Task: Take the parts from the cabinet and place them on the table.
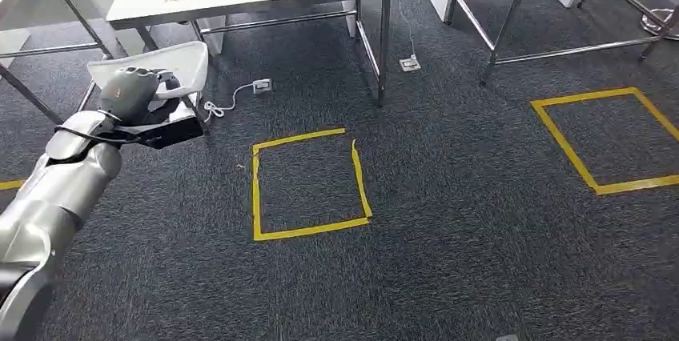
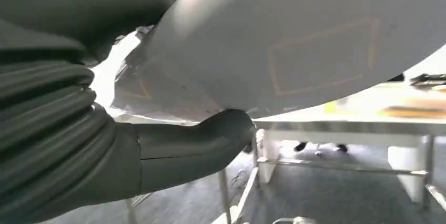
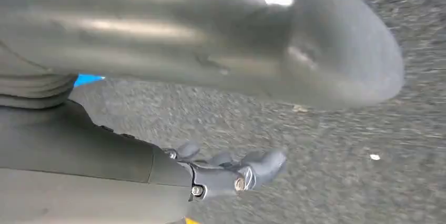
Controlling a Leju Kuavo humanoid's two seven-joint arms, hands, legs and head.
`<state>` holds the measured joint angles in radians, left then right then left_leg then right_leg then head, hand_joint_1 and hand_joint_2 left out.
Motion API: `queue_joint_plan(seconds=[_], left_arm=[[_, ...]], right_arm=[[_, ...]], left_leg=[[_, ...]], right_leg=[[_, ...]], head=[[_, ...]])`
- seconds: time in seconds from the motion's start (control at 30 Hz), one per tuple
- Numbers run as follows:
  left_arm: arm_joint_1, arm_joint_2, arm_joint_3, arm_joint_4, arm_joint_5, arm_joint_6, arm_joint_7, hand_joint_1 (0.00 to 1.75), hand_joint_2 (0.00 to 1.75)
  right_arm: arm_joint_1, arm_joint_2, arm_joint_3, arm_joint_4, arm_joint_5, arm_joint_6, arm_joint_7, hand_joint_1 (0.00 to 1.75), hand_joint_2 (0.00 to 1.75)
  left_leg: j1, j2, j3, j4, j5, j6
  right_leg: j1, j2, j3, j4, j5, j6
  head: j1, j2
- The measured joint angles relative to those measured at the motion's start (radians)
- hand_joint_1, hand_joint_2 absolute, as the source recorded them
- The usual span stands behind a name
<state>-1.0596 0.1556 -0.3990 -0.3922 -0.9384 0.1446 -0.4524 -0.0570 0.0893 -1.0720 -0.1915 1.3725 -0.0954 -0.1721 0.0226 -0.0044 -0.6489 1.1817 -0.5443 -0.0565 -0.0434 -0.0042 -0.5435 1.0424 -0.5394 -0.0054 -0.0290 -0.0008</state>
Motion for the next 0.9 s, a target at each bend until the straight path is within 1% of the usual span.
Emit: queue_joint_plan(seconds=[0.03,0.07,0.1,0.13,0.17,0.2,0.23,0.27,0.3,0.33,0.37,0.4,0.43,0.47,0.5,0.53,0.57,0.6,0.63,0.67,0.7,0.73,0.77,0.8,0.83,0.87,0.9], left_arm=[[0.005,0.003,0.0,0.001,0.0,-0.002,0.003,1.75,1.75],[0.013,0.007,0.0,0.001,0.0,-0.006,0.003,1.75,1.75],[0.02,0.007,0.0,0.001,0.001,-0.009,0.003,1.75,1.75],[0.024,0.009,0.0,0.002,0.002,-0.013,0.002,1.75,1.75],[0.024,0.01,0.0,0.002,0.003,-0.017,0.002,1.75,1.75],[0.023,0.014,0.0,0.001,0.005,-0.019,0.001,1.75,1.75],[0.024,0.019,0.0,0.002,0.006,-0.028,0.0,1.75,1.75],[0.027,0.022,-0.001,0.006,0.007,-0.034,-0.001,1.75,1.75],[0.026,0.023,-0.002,0.006,0.007,-0.041,-0.001,1.75,1.75],[0.024,0.023,-0.002,0.004,0.008,-0.04,-0.001,1.75,1.75],[0.02,0.023,-0.002,-0.001,0.008,-0.04,-0.001,1.75,1.75],[0.016,0.024,-0.002,-0.008,0.008,-0.039,-0.003,1.75,1.75],[0.019,0.023,-0.002,-0.01,0.008,-0.038,-0.004,1.75,1.75],[0.027,0.022,-0.002,-0.008,0.008,-0.037,-0.006,1.75,1.75],[0.038,0.022,-0.002,-0.002,0.008,-0.037,-0.006,1.75,1.75],[0.051,0.021,-0.002,0.003,0.008,-0.037,-0.006,1.75,1.75],[0.062,0.014,-0.002,0.005,0.008,-0.037,-0.007,1.75,1.75],[0.064,0.008,-0.003,0.005,0.007,-0.037,-0.006,1.75,1.75],[0.061,-0.003,-0.003,0.005,0.006,-0.037,-0.004,1.75,1.75],[0.057,-0.011,-0.004,0.005,0.005,-0.036,0.001,1.75,1.75],[0.056,-0.023,-0.006,0.005,0.004,-0.034,0.005,1.75,1.75],[0.056,-0.033,-0.008,0.006,0.001,-0.033,0.01,1.75,1.75],[0.058,-0.04,-0.01,0.014,-0.002,-0.032,0.013,1.75,1.75],[0.057,-0.058,-0.015,0.017,-0.005,-0.029,0.016,1.75,1.75],[0.056,-0.066,-0.016,0.011,-0.008,-0.027,0.021,1.75,1.75],[0.047,-0.068,-0.016,0.008,-0.009,-0.027,0.025,1.75,1.75],[0.03,-0.077,-0.016,0.006,-0.01,-0.025,0.027,1.75,1.75]], right_arm=[[-0.001,0.0,0.002,0.0,-0.001,0.0,0.003,0.0,0.0],[0.0,0.0,0.004,0.0,-0.002,0.0,0.004,0.0,0.0],[0.004,0.0,0.004,0.0,-0.005,-0.001,0.003,0.0,0.0],[0.007,0.0,0.004,0.0,-0.009,-0.002,0.003,0.0,0.0],[0.007,0.0,0.004,0.0,-0.009,-0.002,0.002,0.0,0.0],[0.006,0.0,0.004,0.0,-0.009,-0.002,0.001,0.0,0.0],[0.006,0.0,0.004,0.0,-0.009,-0.002,0.0,0.0,0.0],[0.007,0.005,0.004,0.001,-0.01,-0.002,0.0,0.0,0.0],[0.006,0.004,0.005,0.001,-0.009,-0.002,0.0,0.0,0.0],[0.006,0.003,0.005,0.001,-0.009,-0.002,0.0,0.0,0.0],[0.005,0.003,0.005,0.001,-0.009,-0.002,-0.002,0.0,0.0],[0.0,0.004,0.005,0.001,-0.008,-0.002,-0.003,0.0,0.0],[-0.003,0.003,0.005,0.001,-0.007,-0.002,-0.003,0.0,0.0],[-0.004,0.003,0.005,0.001,-0.007,-0.002,-0.006,0.0,0.0],[-0.004,0.003,0.005,0.001,-0.008,-0.002,-0.006,0.0,0.0],[-0.001,0.002,0.005,0.002,-0.01,-0.002,-0.006,0.0,0.0],[0.005,0.002,0.006,0.002,-0.011,-0.002,-0.007,0.0,0.0],[0.01,0.002,0.006,0.002,-0.014,-0.002,-0.008,0.0,0.0],[0.014,0.003,0.006,0.002,-0.017,-0.002,-0.007,0.0,0.0],[0.016,0.003,0.006,0.002,-0.02,-0.002,-0.006,0.0,0.0],[0.018,0.003,0.005,0.002,-0.022,-0.002,-0.001,0.0,0.0],[0.021,0.003,0.005,0.002,-0.025,-0.002,0.002,0.0,0.0],[0.029,0.004,0.005,0.003,-0.028,-0.002,0.006,0.0,0.0],[0.029,0.004,0.005,0.005,-0.032,-0.002,0.007,0.0,0.0],[0.026,0.005,0.005,0.005,-0.036,-0.002,0.008,0.0,0.0],[0.024,0.006,0.005,0.005,-0.037,-0.004,0.007,0.0,0.0],[0.017,0.006,0.005,0.005,-0.039,-0.005,0.006,0.0,0.0]], left_leg=[[0.0,0.0,-0.064,0.089,-0.019,0.0],[0.0,0.0,-0.123,0.155,-0.019,0.002],[-0.001,0.0,-0.163,0.171,0.007,0.007],[-0.002,0.0,-0.177,0.138,0.066,0.014],[-0.005,0.0,-0.17,0.065,0.14,0.022],[-0.01,0.0,-0.148,-0.033,0.225,0.032],[-0.018,0.001,-0.13,-0.144,0.301,0.043],[-0.032,-0.001,-0.108,-0.115,0.278,0.046],[-0.035,0.002,-0.094,-0.139,0.262,0.055],[-0.035,0.002,-0.082,-0.148,0.233,0.059],[-0.033,0.003,-0.067,-0.163,0.204,0.065],[-0.029,0.002,-0.05,-0.173,0.19,0.066],[-0.026,0.0,-0.023,-0.192,0.179,0.067],[-0.027,-0.001,0.009,-0.21,0.167,0.072],[-0.028,-0.001,0.038,-0.225,0.156,0.074],[-0.029,0.0,0.07,-0.239,0.142,0.076],[-0.03,-0.001,0.098,-0.251,0.129,0.079],[-0.031,-0.006,0.122,-0.259,0.116,0.081],[-0.032,-0.011,0.146,-0.264,0.101,0.08],[-0.032,-0.015,0.169,-0.264,0.082,0.079],[-0.033,-0.016,0.194,-0.264,0.061,0.077],[-0.034,-0.016,0.217,-0.264,0.041,0.073],[-0.038,-0.019,0.227,-0.259,0.022,0.071],[-0.041,-0.027,0.239,-0.248,-0.003,0.066],[-0.042,-0.026,0.245,-0.252,-0.029,0.061],[-0.039,-0.026,0.27,-0.233,-0.025,0.054],[-0.04,-0.027,0.257,-0.205,-0.01,0.05]], right_leg=[[0.001,0.0,0.018,-0.005,-0.012,-0.002],[0.001,0.003,0.039,-0.011,-0.026,-0.002],[0.002,0.006,0.063,-0.016,-0.042,-0.001],[0.004,0.009,0.091,-0.024,-0.057,0.001],[0.004,0.011,0.119,-0.032,-0.073,0.002],[0.004,0.014,0.149,-0.042,-0.09,0.004],[0.004,0.015,0.183,-0.058,-0.108,0.008],[0.011,0.015,0.195,-0.078,-0.117,0.018],[0.006,0.02,0.212,-0.1,-0.119,0.024],[0.005,0.017,0.229,-0.123,-0.121,0.029],[0.007,0.014,0.242,-0.121,-0.106,0.036],[0.008,0.014,0.228,-0.082,-0.074,0.044],[0.008,0.012,0.188,-0.007,-0.045,0.039],[0.011,0.01,0.131,0.092,-0.019,0.029],[0.017,0.009,0.079,0.164,-0.031,0.024],[0.025,0.009,0.029,0.209,-0.072,0.024],[0.032,0.01,-0.017,0.225,-0.133,0.026],[0.036,0.01,-0.056,0.218,-0.187,0.027],[0.036,0.01,-0.091,0.192,-0.224,0.027],[0.035,0.01,-0.118,0.147,-0.219,0.026],[0.034,0.009,-0.137,0.085,-0.155,0.024],[0.033,0.009,-0.152,0.015,-0.02,0.021],[0.034,0.006,-0.166,-0.063,0.17,0.02],[0.037,0.001,-0.168,-0.084,0.226,0.012],[0.043,0.004,-0.157,-0.069,0.222,0.006],[0.04,0.005,-0.152,-0.069,0.205,-0.002],[0.041,0.005,-0.142,-0.063,0.198,-0.011]], head=[[0.0,0.0],[-0.001,0.0],[0.0,0.0],[-0.001,0.0],[0.0,0.0],[0.0,0.0],[-0.001,0.0],[0.003,0.0],[0.001,0.0],[0.001,0.0],[0.002,0.0],[0.003,0.0],[0.004,0.0],[0.008,0.0],[0.008,0.0],[0.009,0.0],[0.008,0.0],[0.01,0.0],[0.009,0.0],[0.009,0.0],[0.01,0.0],[0.01,0.0],[0.011,0.0],[0.011,0.0],[0.01,0.0],[0.009,0.0],[0.01,0.0]])
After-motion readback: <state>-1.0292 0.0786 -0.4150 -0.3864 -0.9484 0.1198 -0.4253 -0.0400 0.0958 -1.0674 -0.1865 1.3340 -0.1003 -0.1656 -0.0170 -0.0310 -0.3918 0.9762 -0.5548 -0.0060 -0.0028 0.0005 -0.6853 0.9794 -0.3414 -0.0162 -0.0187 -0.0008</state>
